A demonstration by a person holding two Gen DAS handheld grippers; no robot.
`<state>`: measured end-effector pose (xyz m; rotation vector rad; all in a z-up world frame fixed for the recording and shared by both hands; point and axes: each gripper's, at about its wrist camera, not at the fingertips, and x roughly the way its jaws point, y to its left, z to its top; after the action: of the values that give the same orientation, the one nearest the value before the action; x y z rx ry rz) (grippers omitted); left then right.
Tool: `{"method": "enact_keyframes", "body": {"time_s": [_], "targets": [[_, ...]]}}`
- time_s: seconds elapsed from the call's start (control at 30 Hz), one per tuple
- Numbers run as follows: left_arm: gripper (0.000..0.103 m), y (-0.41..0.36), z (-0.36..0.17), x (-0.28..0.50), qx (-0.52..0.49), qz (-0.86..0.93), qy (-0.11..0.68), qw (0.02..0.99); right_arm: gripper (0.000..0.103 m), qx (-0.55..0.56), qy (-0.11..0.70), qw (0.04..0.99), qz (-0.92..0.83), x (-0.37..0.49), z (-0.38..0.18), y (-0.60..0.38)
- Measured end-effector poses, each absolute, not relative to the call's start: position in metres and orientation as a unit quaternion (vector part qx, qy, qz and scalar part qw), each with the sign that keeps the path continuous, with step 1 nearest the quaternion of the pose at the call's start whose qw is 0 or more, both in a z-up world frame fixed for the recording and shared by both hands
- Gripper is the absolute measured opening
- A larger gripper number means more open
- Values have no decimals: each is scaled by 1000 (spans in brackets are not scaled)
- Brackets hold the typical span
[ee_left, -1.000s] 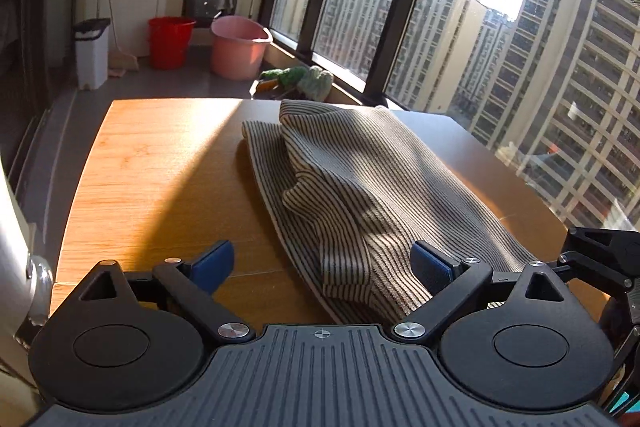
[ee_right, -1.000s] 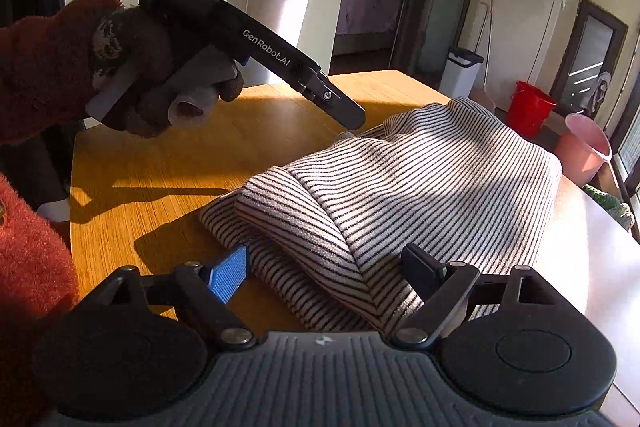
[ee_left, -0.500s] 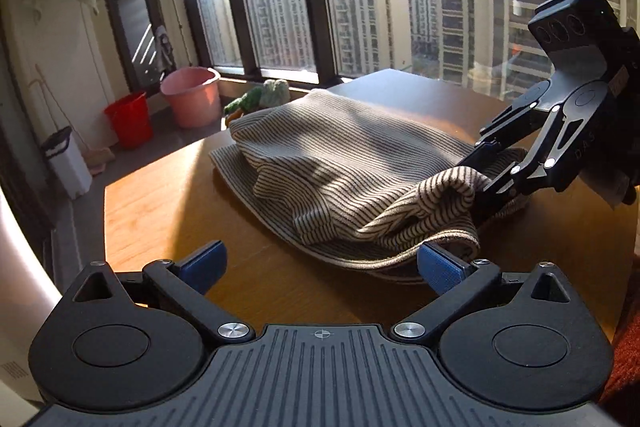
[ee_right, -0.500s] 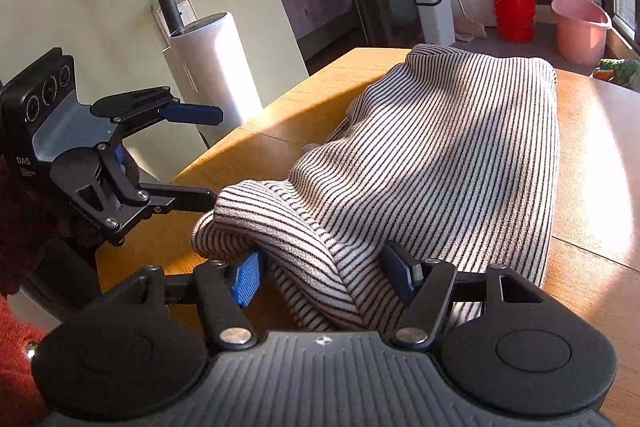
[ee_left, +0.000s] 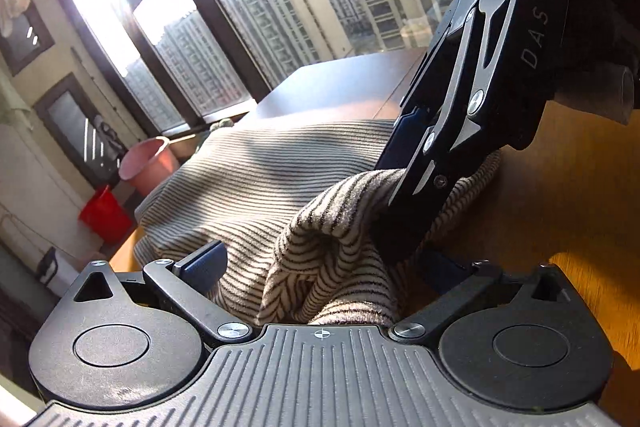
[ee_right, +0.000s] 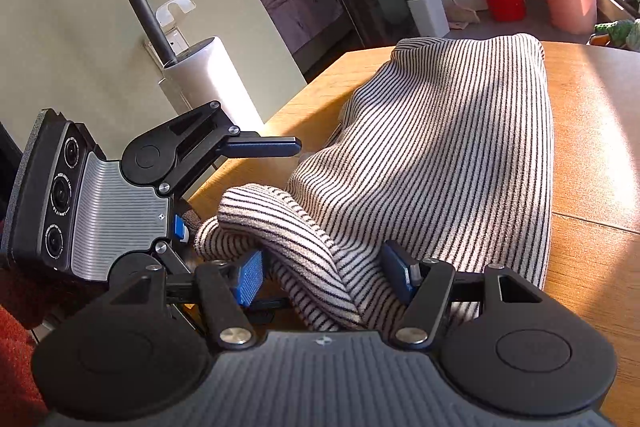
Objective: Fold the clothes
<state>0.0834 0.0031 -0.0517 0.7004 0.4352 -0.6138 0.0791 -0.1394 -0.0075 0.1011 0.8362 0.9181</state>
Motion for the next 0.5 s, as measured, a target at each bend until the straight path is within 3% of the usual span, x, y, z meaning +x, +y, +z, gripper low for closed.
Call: {"method": "enact_keyframes", "body": {"time_s": [0.1, 0.13, 0.2, 0.23, 0.33, 0.5], "targets": [[94, 2, -53, 86, 322, -305, 212, 871, 63, 39, 385, 817, 427, 78, -6, -142], [83, 3, -53, 87, 311, -311, 221, 871, 64, 36, 382, 820, 424, 77, -4, -144], [73, 7, -54, 90, 286, -316, 233, 874, 70, 1, 360, 837, 413, 68, 4, -145], [70, 10, -53, 93, 271, -318, 241, 876, 76, -26, 342, 847, 406, 61, 9, -145], [68, 22, -47, 109, 198, -329, 276, 881, 81, -135, 285, 863, 394, 36, 21, -140], [64, 61, -34, 154, -25, -353, 354, 866, 85, -251, 224, 863, 377, 13, 25, -129]]}}
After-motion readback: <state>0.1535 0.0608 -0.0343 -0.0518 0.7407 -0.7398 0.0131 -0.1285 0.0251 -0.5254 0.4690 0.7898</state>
